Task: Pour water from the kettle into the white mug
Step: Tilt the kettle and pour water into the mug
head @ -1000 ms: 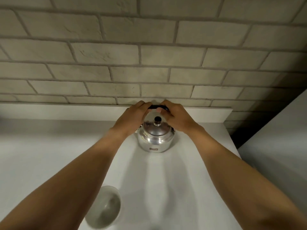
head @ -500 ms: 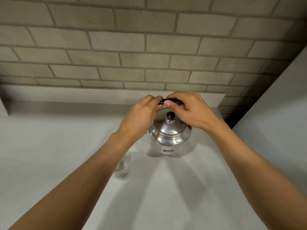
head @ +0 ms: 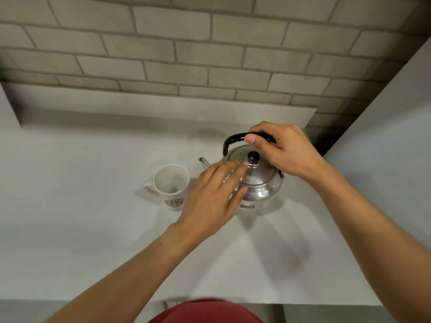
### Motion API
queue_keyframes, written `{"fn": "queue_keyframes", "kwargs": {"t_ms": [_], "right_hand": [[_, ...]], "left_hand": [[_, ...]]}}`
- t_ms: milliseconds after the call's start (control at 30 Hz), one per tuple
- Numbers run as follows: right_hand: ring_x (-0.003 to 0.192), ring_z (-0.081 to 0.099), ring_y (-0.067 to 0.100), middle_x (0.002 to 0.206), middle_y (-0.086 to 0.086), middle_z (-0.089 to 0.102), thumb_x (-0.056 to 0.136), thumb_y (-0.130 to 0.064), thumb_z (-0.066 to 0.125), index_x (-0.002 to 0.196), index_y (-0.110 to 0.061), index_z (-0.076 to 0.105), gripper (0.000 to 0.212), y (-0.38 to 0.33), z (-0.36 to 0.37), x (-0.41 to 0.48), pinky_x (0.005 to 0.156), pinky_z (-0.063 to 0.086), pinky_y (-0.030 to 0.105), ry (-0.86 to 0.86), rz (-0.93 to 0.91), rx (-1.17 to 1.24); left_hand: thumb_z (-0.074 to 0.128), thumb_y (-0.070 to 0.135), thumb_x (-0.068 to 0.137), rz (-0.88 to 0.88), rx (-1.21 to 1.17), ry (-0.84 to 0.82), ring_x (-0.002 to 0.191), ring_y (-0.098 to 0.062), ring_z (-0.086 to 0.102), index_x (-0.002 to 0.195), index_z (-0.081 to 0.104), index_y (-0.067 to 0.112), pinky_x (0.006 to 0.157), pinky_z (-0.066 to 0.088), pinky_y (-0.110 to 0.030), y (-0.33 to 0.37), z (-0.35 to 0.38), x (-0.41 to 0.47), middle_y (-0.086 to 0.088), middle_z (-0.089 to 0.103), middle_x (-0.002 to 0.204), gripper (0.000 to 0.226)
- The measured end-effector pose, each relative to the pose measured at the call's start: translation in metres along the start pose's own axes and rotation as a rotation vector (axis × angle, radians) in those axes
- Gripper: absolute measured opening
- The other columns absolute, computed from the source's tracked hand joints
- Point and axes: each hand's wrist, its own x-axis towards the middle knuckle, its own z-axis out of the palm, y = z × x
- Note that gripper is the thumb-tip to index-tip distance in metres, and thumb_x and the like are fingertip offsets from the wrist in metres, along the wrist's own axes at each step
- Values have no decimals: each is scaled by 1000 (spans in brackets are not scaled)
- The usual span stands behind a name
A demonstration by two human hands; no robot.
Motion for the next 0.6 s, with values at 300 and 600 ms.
{"fn": "queue_keyframes", "kwargs": {"t_ms": [300,600], "right_hand": [[75,69,13,84,-2,77,103,-44,61,113,-21,78,31,-30,-8,-9,70,51,21,-5,-7,-60],[80,68,17,89,-1,79,102,-43,62,114,-19,78,32,-60,-9,1,70,46,17,-65,-66,-107]], "left_hand": [[53,32,105,-66,-6,-69,149,-32,36,151,46,3,119,37,-42,16,12,-12,-15,47,156,55],[52,33,104,-180,-102,9,151,-29,36,149,47,-2,124,17,-24,21,1,-19,-18,44,158,58]]}}
